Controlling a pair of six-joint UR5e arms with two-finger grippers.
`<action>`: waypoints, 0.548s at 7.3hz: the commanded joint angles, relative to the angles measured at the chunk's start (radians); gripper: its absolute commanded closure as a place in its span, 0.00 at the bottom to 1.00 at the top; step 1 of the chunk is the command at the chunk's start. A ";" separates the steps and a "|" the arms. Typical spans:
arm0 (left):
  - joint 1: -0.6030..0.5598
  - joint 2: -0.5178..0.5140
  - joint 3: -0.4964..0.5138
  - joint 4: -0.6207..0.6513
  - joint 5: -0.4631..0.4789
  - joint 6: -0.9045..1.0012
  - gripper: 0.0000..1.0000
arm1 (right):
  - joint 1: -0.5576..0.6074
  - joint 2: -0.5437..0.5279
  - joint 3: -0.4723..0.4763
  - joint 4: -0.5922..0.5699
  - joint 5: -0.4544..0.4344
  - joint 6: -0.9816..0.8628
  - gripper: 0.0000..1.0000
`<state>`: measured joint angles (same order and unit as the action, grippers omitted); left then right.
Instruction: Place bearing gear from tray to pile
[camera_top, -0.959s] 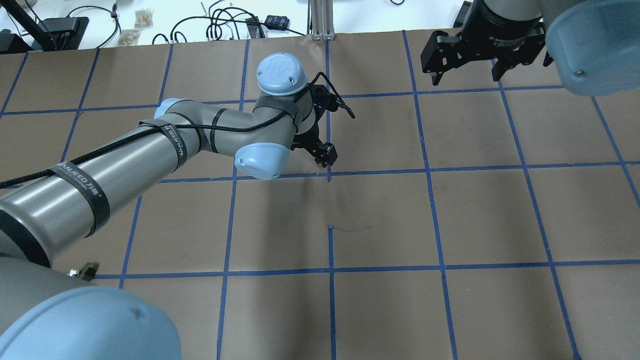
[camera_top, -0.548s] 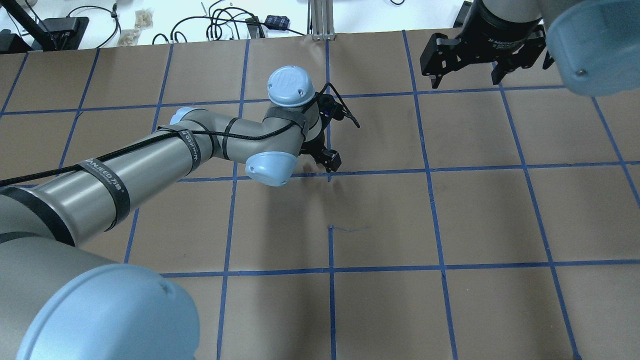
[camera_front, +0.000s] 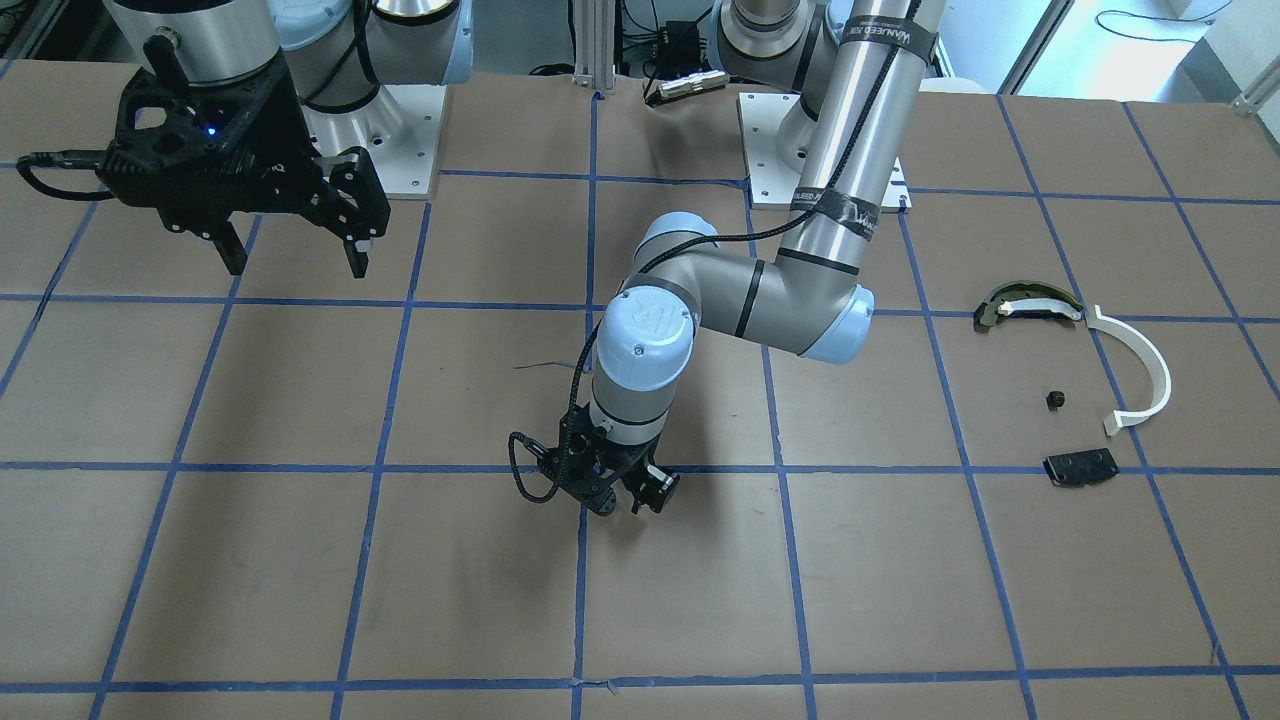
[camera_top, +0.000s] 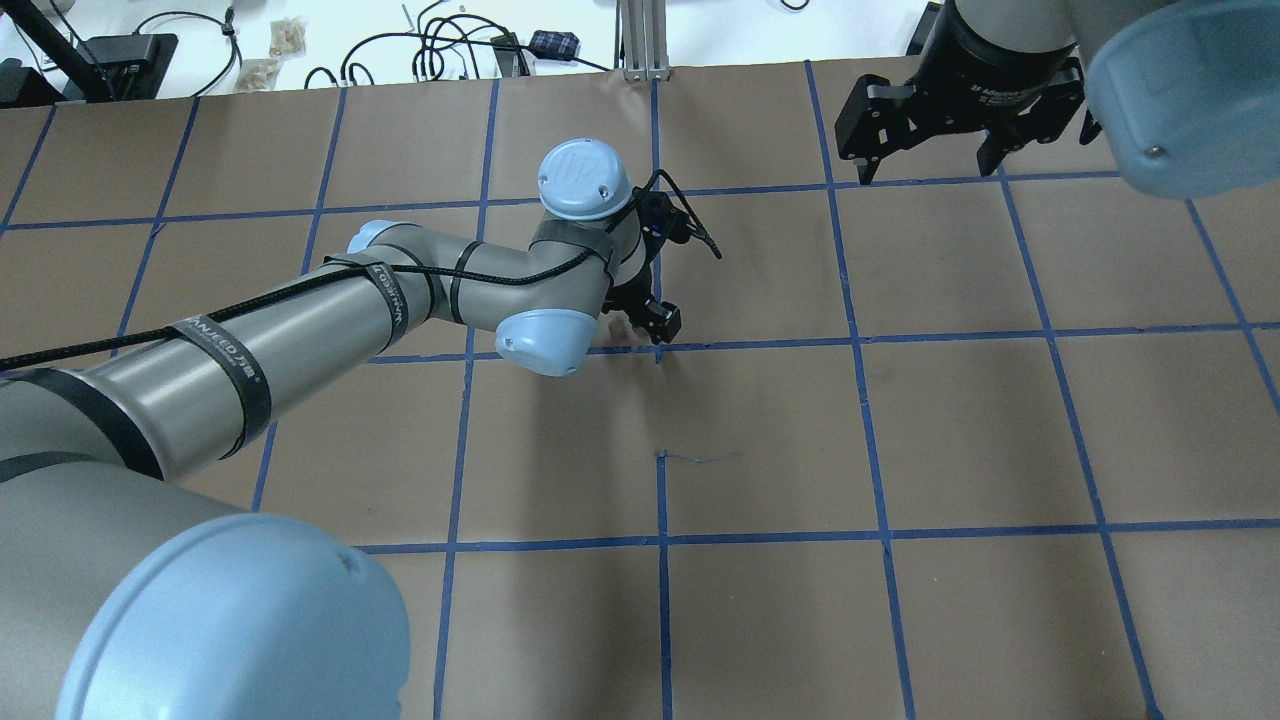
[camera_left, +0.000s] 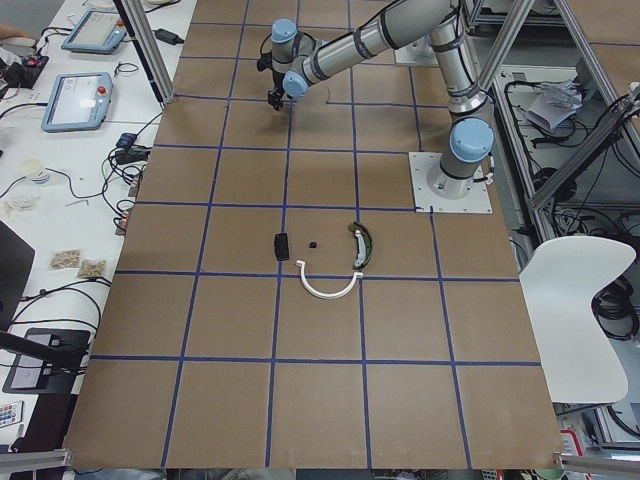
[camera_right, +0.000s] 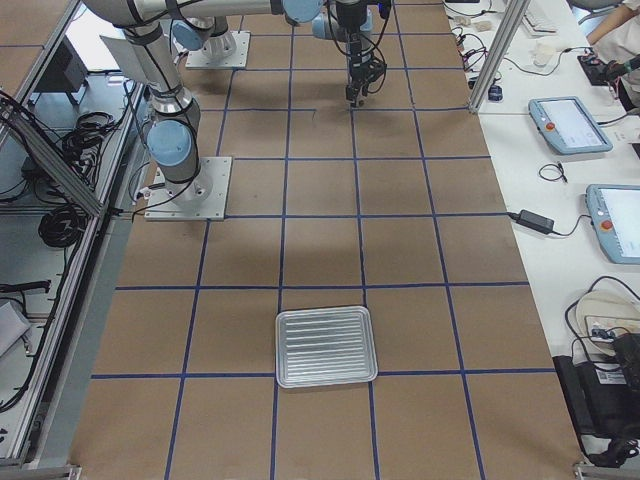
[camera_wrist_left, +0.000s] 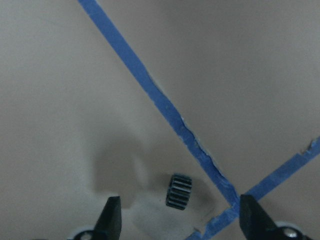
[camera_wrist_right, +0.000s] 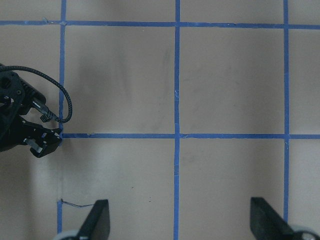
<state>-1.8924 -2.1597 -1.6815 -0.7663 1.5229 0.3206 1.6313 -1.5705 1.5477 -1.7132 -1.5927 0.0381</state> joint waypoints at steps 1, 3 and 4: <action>-0.001 -0.008 -0.003 0.013 -0.003 0.015 0.26 | 0.001 0.001 -0.001 -0.002 0.043 0.000 0.00; -0.004 -0.008 -0.003 0.012 -0.004 0.017 0.94 | 0.001 0.001 -0.005 0.004 0.030 -0.001 0.00; -0.005 -0.008 -0.003 0.013 -0.003 0.020 1.00 | 0.001 0.001 -0.006 0.007 0.027 -0.003 0.00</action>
<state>-1.8956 -2.1673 -1.6842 -0.7541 1.5192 0.3376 1.6321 -1.5693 1.5437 -1.7097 -1.5622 0.0366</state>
